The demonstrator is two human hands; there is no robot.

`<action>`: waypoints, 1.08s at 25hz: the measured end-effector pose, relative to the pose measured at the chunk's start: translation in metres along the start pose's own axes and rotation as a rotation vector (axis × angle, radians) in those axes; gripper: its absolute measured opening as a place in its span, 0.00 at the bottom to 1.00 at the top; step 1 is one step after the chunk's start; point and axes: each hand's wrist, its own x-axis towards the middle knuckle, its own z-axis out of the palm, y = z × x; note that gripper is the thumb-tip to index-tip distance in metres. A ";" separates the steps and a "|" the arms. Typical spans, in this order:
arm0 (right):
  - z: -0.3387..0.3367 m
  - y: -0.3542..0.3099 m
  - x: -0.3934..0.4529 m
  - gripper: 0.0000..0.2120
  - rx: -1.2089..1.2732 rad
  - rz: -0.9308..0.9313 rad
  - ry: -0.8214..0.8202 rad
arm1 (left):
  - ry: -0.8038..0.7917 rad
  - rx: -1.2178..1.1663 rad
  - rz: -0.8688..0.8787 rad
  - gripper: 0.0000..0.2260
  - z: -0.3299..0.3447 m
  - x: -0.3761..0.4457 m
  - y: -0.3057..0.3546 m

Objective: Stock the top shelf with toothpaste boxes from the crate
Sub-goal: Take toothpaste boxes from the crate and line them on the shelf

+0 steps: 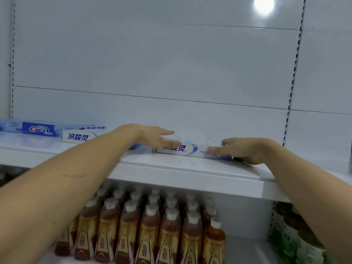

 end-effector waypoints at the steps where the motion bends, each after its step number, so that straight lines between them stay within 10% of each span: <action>1: -0.001 -0.001 0.000 0.32 0.157 -0.002 -0.003 | 0.047 -0.076 -0.052 0.55 -0.006 -0.004 -0.011; 5: 0.009 -0.021 0.012 0.32 0.534 0.078 0.181 | 0.067 -0.132 -0.332 0.54 -0.017 -0.022 -0.059; 12: 0.057 -0.064 0.032 0.10 0.295 0.178 0.366 | -0.006 -0.113 -0.246 0.58 -0.006 -0.013 -0.075; 20: 0.065 -0.082 0.023 0.13 0.543 0.147 0.351 | -0.125 -0.003 -0.254 0.55 -0.013 -0.008 -0.077; 27: 0.026 -0.081 0.034 0.10 -0.127 0.268 0.569 | -0.211 0.068 -0.353 0.48 -0.039 0.006 -0.070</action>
